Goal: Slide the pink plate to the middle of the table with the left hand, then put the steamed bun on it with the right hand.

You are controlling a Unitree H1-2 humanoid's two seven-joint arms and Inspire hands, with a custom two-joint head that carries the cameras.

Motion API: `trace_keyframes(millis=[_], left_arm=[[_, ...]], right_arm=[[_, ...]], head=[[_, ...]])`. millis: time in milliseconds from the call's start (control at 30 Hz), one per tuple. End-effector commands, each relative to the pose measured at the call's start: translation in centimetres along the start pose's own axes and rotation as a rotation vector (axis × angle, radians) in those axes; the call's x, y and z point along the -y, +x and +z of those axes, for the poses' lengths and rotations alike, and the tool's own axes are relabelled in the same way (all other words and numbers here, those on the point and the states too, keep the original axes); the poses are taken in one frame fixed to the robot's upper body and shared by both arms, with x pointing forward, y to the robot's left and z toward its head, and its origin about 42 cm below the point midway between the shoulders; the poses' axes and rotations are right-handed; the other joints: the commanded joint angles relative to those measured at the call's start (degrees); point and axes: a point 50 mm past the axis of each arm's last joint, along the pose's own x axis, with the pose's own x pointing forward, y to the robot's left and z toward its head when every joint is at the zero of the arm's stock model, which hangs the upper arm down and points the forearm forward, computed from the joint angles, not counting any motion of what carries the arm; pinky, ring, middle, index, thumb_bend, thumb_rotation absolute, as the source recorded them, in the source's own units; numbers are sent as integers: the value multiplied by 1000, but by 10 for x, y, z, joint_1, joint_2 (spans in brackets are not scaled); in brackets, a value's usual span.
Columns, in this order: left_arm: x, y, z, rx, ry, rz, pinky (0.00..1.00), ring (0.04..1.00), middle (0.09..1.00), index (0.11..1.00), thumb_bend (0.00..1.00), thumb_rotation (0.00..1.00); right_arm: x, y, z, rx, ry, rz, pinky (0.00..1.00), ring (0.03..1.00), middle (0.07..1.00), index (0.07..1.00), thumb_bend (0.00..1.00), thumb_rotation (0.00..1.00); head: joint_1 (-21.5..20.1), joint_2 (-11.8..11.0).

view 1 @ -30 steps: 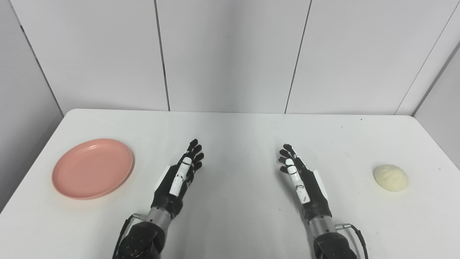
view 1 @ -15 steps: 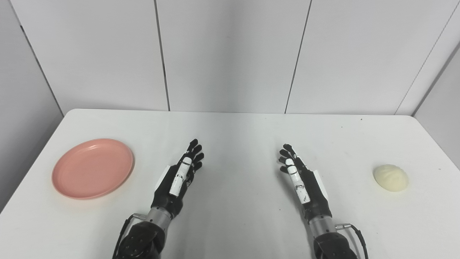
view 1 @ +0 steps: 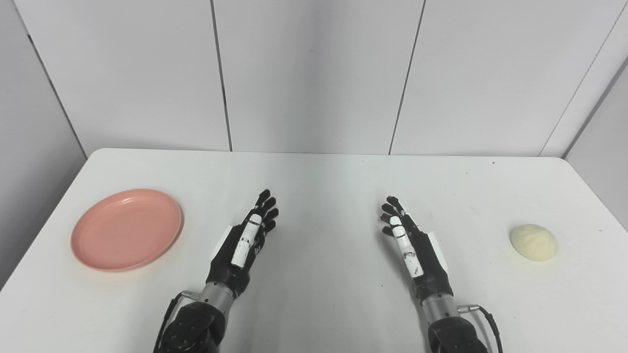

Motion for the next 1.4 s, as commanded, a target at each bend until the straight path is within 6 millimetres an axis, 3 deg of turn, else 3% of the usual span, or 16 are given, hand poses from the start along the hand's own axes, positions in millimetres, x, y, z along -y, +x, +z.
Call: trace_keyframes(millis=[0, 400, 833, 1367], left_arm=[[-4, -20, -39, -175, -21, 27, 993, 981, 997, 1000, 408, 1000], [-3, -19, -40, -176, -18, 25, 990, 981, 999, 1000, 418, 1000], [19, -5, -48, -177, -5, 23, 990, 982, 997, 1000, 442, 1000], [27, 2, -49, -176, -4, 19, 999, 994, 1000, 1000, 410, 1000]], right_arm=[[-5, -12, -18, -48, 14, -3, 842, 867, 889, 911, 257, 1000], [-3, -12, -17, -48, 6, -3, 842, 870, 893, 914, 255, 1000], [20, -11, -19, -25, 51, 6, 904, 905, 920, 945, 246, 1000], [25, -11, -16, -22, 70, 1, 928, 911, 924, 950, 232, 1000]], head=[[0, 1], [13, 1], [130, -12], [140, -14]])
